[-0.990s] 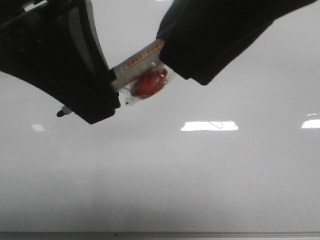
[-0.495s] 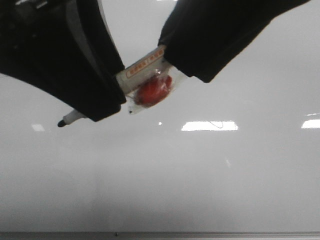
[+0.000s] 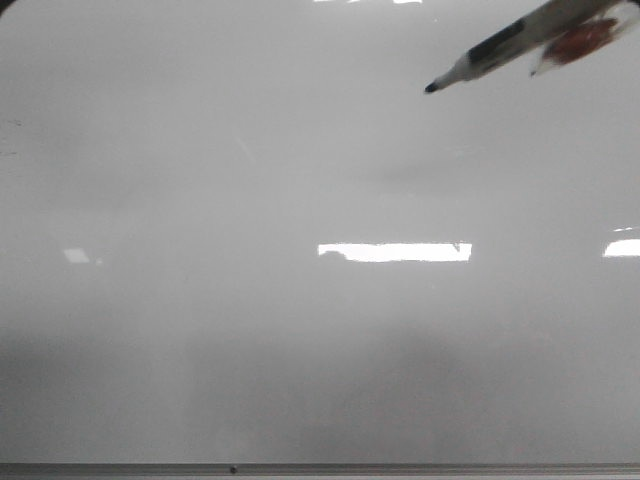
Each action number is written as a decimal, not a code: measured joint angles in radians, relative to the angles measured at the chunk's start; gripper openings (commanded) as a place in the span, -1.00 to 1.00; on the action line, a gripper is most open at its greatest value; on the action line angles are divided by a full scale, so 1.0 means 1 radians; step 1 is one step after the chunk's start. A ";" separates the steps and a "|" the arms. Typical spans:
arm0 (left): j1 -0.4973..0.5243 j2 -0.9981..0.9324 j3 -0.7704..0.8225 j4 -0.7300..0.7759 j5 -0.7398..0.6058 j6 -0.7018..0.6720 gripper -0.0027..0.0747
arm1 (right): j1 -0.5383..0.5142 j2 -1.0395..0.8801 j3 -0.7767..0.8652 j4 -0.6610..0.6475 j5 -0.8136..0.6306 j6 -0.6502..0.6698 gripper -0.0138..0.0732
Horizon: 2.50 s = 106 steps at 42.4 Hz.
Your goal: Write number 9 on whiteboard
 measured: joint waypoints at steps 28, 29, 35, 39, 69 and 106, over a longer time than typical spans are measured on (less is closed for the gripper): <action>0.056 -0.034 0.029 -0.003 0.008 -0.011 0.21 | -0.029 0.067 0.143 0.030 -0.469 0.052 -0.84; 0.056 -0.034 0.029 -0.003 0.008 -0.011 0.21 | -0.029 0.084 0.136 0.030 -0.469 0.052 -0.84; 0.056 -0.034 0.029 -0.003 0.006 -0.013 0.21 | -0.029 0.161 0.101 0.030 -0.492 0.052 -0.84; 0.056 -0.034 0.029 -0.003 0.006 -0.013 0.21 | -0.029 0.209 0.076 0.031 -0.507 0.052 -0.84; 0.056 -0.034 0.029 -0.003 0.006 -0.013 0.21 | 0.022 0.497 -0.123 0.030 -0.409 0.052 -0.84; 0.056 -0.034 0.029 -0.003 -0.020 -0.014 0.21 | -0.005 0.545 -0.008 0.012 -0.263 0.052 -0.84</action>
